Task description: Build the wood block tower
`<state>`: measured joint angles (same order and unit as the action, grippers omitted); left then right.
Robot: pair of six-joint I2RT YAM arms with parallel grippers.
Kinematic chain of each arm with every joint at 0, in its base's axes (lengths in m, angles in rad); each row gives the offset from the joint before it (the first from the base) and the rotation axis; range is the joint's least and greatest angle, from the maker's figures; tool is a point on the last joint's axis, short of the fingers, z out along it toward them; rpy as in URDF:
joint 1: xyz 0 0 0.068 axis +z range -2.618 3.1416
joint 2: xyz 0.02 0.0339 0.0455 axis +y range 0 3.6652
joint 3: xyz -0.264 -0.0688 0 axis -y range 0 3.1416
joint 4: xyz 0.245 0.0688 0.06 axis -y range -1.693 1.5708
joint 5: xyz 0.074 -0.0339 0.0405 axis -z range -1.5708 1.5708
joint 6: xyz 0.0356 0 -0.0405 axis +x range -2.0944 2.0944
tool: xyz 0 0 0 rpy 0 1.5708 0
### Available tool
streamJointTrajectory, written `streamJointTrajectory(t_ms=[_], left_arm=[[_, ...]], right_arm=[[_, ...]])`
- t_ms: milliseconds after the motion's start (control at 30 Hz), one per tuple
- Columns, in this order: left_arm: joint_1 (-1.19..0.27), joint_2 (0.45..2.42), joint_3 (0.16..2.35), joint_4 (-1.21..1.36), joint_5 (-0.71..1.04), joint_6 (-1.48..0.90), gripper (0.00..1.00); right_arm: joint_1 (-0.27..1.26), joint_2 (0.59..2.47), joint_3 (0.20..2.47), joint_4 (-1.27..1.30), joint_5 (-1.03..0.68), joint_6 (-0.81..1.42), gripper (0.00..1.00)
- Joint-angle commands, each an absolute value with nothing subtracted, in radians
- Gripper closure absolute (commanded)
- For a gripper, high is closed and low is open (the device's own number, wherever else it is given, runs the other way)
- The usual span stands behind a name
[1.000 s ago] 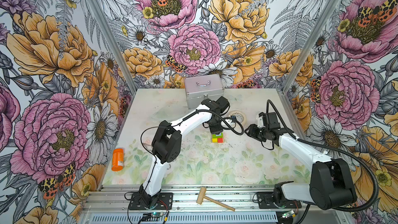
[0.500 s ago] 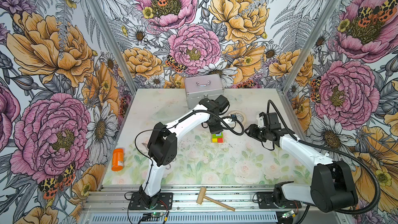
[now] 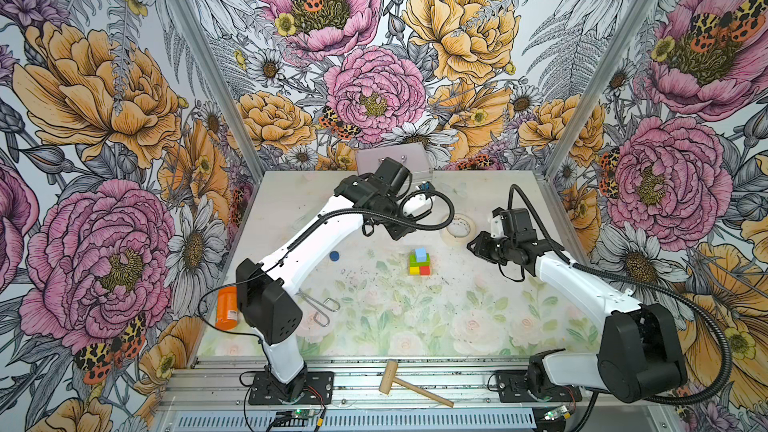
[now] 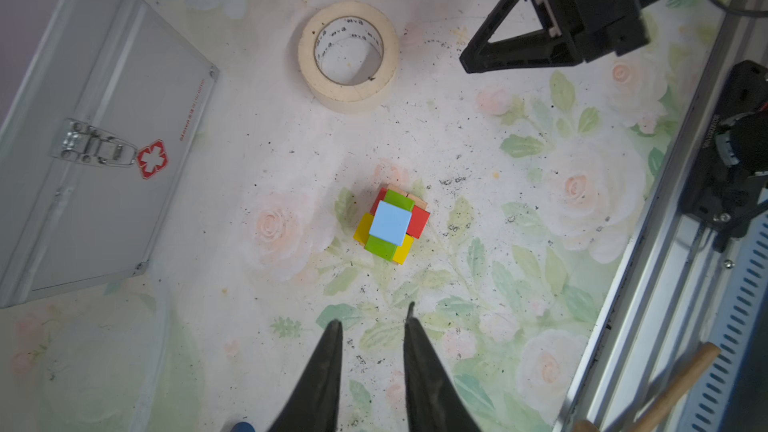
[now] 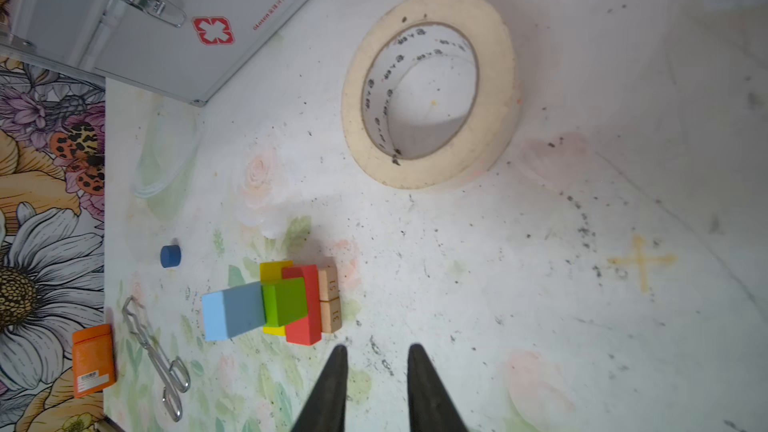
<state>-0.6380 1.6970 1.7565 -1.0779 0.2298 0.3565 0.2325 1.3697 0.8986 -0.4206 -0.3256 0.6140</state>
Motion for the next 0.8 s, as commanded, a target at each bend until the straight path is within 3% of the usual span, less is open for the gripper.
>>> streamJointTrajectory(t_ms=[0,167,400,767], left_arm=[[-0.591,1.624,1.609,-0.888,0.35,0.179,0.85],[-0.533,1.511,1.356,-0.579,0.47,-0.051,1.0],[-0.538,1.459,1.069,-0.17,0.51,-0.344,1.0],[-0.554,1.488,0.968,-0.106,0.472,-0.423,1.0]], right_arm=[[0.27,1.43,0.979,-0.411,-0.333,0.607,0.81],[0.305,1.534,1.076,-0.407,-0.344,0.601,0.92],[0.367,1.663,1.186,-0.398,-0.373,0.609,1.0],[0.435,1.776,1.264,-0.391,-0.391,0.62,1.0]])
